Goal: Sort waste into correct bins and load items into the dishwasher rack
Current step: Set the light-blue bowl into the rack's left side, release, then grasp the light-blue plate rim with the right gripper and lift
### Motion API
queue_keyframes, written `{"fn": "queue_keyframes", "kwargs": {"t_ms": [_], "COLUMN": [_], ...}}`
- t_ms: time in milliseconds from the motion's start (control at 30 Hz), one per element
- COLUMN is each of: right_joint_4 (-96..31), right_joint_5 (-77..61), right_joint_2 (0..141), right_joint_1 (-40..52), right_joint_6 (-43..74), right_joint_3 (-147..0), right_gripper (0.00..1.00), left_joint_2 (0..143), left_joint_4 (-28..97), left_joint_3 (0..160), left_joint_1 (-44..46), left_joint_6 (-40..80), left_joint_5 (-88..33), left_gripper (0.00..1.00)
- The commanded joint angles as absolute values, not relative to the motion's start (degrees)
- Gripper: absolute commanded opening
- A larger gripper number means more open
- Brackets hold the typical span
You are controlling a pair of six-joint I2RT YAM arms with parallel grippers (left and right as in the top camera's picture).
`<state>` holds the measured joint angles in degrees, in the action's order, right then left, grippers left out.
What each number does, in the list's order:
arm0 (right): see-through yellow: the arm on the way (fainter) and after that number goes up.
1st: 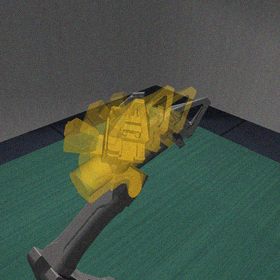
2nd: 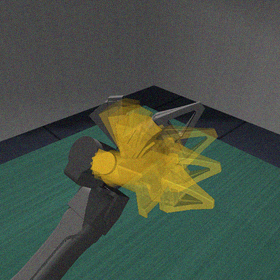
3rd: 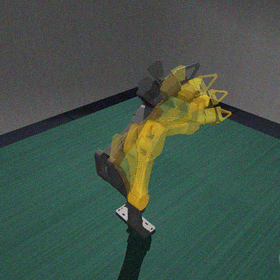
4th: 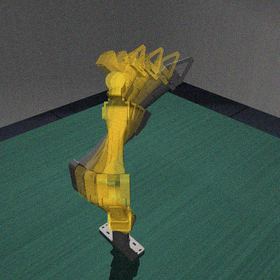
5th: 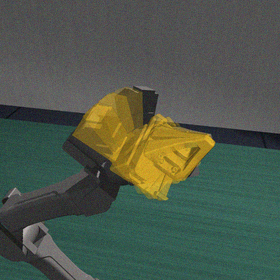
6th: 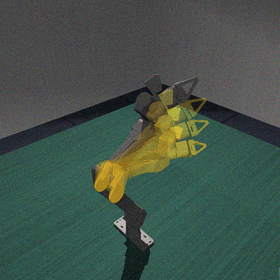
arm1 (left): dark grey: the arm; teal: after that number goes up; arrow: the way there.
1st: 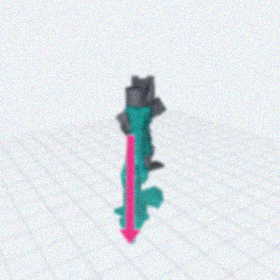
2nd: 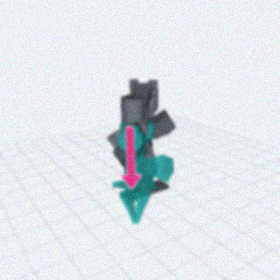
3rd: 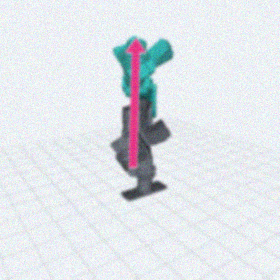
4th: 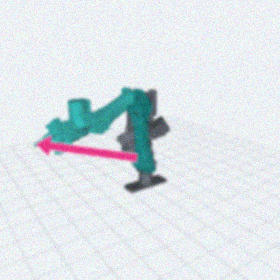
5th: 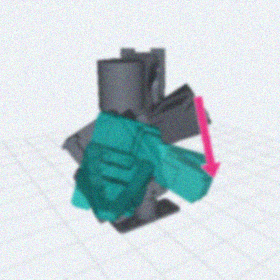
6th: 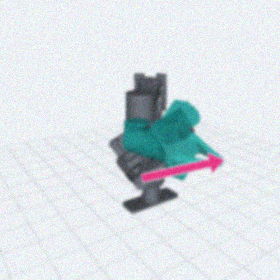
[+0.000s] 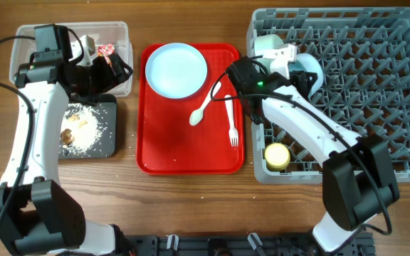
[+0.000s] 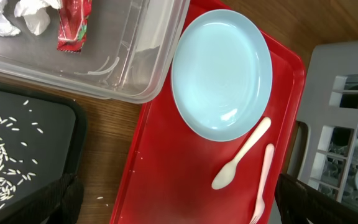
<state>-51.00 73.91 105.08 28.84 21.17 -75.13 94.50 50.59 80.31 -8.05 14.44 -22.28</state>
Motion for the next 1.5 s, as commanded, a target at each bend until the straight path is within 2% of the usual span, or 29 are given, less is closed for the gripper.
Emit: {"fn": "queue_keyframes", "kwargs": {"t_ms": [0,233,333,367,533,633,767,867,1000,1100,1233,1467], "right_joint_4": [-51.0,-52.3,-52.4,-52.4,-52.4,-52.1,-51.3,-49.3,-40.1,-32.9,-25.7,-15.3], "right_joint_5": [59.9,56.3,52.8,51.0,39.4,32.7,25.2,22.0,11.4,8.9,8.9,5.9], "right_joint_2": [105.8,105.8,105.6,105.5,102.9,100.6,97.3,96.1,94.9,96.0,101.3,115.0], "right_joint_1": [30.3,34.0,35.7,36.1,37.1,37.1,36.7,36.7,36.7,36.4,35.7,35.6], "right_joint_6": [16.1,16.1,14.3,13.8,11.7,9.5,9.0,9.0,9.1,15.0,30.0,44.2], "right_joint_3": [-74.9,-74.9,-75.3,-75.5,-78.2,-80.0,-82.8,-85.0,-85.8,-84.6,-83.6,-83.7], "right_gripper": [0.04,0.04,0.49,0.61,0.80,0.83,0.91,0.94,0.97,0.88,0.82,0.68], "left_joint_2": [93.8,93.8,93.8,93.8,93.8,93.8,93.8,93.8,93.8,93.8,93.8,93.8], "left_joint_4": [50.5,50.5,50.5,50.5,50.5,50.4,50.5,50.4,50.5,50.5,50.4,50.5], "left_joint_3": [81.1,81.1,81.1,81.1,81.1,81.1,81.1,81.1,81.1,81.1,81.1,81.1], "left_joint_1": [-8.3,-8.3,-8.3,-8.3,-8.3,-8.3,-8.3,-8.3,-8.3,-8.3,-8.3,-8.3], "left_joint_6": [13.9,13.9,13.9,13.9,13.9,13.9,13.9,13.9,13.9,13.9,13.9,13.9], "left_joint_5": [-22.0,-22.0,-22.0,-22.0,-22.0,-22.0,-22.0,-22.0,-22.0,-22.0,-22.0,-22.0], "left_gripper": [1.00,1.00,1.00,1.00,1.00,1.00,1.00,1.00,1.00,1.00,1.00,1.00]}}
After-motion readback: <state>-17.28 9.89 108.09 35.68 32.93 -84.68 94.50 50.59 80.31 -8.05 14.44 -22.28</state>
